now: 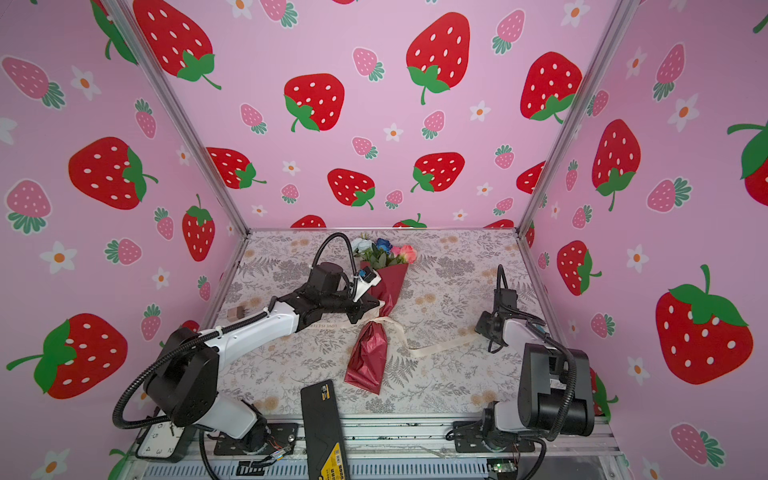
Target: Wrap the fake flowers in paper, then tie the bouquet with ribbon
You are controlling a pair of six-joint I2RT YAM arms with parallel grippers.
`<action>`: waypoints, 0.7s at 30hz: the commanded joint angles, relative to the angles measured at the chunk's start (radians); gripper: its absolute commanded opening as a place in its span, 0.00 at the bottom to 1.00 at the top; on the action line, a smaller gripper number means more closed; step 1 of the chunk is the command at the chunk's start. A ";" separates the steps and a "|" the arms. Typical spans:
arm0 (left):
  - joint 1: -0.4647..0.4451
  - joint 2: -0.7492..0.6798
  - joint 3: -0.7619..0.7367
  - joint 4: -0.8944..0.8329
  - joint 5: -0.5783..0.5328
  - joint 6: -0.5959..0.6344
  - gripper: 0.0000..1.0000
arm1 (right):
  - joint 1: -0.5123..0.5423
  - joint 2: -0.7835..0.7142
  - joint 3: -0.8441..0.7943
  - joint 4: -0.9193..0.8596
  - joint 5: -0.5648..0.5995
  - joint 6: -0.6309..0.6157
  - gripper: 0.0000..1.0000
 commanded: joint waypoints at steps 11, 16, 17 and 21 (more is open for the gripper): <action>-0.008 0.029 0.040 0.013 0.028 0.035 0.00 | 0.008 0.030 0.130 0.017 -0.125 -0.097 0.00; -0.017 0.031 0.023 0.041 0.024 0.048 0.00 | 0.086 -0.032 0.304 -0.016 -0.203 -0.143 0.00; -0.021 0.027 0.011 0.057 0.017 0.053 0.00 | 0.110 -0.035 0.351 -0.031 -0.209 -0.151 0.00; -0.036 0.011 -0.026 0.116 -0.003 0.087 0.00 | 0.203 -0.001 0.517 -0.068 -0.246 -0.180 0.00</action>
